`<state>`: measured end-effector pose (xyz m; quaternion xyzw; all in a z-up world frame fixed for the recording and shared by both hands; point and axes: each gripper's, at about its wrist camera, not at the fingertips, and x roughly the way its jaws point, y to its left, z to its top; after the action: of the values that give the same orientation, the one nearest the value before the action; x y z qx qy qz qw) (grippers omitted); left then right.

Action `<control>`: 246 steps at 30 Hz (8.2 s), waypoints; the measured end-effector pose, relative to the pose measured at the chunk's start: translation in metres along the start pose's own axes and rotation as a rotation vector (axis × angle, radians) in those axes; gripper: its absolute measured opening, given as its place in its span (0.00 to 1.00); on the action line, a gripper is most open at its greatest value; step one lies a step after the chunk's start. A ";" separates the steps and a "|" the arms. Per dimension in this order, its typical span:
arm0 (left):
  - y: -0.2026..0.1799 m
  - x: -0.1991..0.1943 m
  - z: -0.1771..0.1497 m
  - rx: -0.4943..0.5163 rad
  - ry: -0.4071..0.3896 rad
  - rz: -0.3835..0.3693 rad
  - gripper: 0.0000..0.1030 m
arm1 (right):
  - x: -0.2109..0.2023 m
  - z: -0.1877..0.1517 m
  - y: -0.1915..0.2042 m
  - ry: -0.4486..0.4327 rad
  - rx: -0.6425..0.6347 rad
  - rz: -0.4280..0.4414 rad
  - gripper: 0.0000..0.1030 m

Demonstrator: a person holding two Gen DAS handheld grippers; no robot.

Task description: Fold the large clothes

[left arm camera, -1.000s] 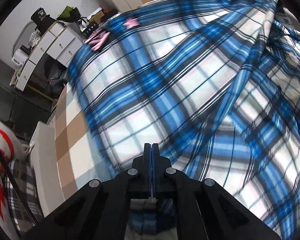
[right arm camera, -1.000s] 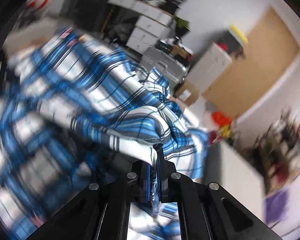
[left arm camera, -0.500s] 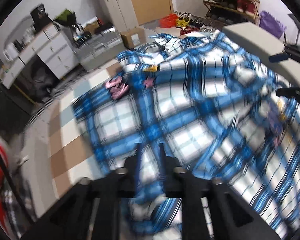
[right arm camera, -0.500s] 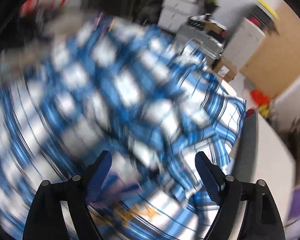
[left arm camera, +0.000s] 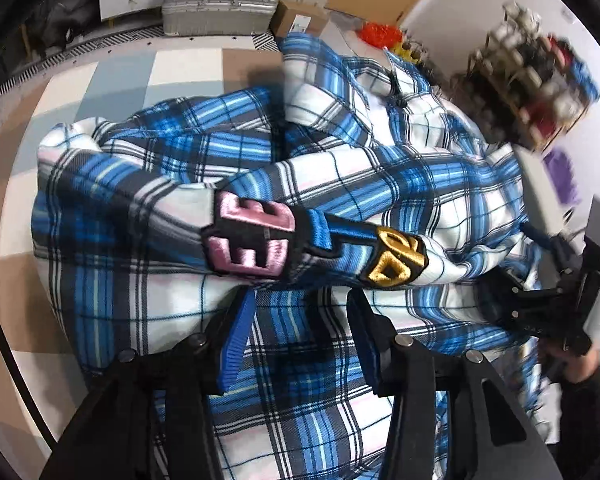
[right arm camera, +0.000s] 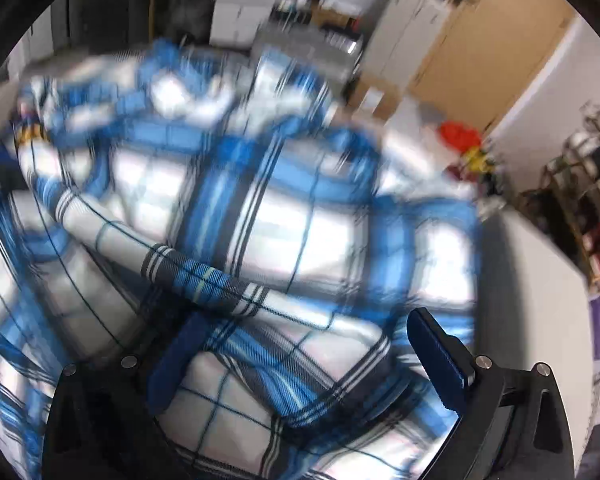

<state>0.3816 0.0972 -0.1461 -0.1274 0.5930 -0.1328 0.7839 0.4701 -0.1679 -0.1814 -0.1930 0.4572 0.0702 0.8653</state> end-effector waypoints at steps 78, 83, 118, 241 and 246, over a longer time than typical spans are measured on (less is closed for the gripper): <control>-0.089 0.066 0.151 0.329 0.100 -0.286 0.78 | -0.059 -0.080 0.038 -0.440 0.397 0.931 1.00; -0.096 0.055 0.133 0.429 0.060 -0.228 0.21 | -0.064 -0.082 0.036 -0.468 0.402 0.931 1.00; -0.079 0.064 0.077 0.525 -0.015 -0.037 0.05 | 0.049 0.132 -0.021 0.071 -0.188 0.213 0.42; -0.007 -0.002 -0.039 0.272 -0.001 0.090 0.59 | -0.079 -0.058 -0.051 -0.009 0.133 0.186 0.87; -0.024 0.011 -0.034 0.323 0.001 0.202 0.67 | -0.040 -0.035 -0.031 0.144 0.136 0.213 0.93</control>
<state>0.3505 0.0698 -0.1560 0.0601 0.5743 -0.1470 0.8031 0.4301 -0.2081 -0.1584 -0.0888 0.5399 0.1166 0.8289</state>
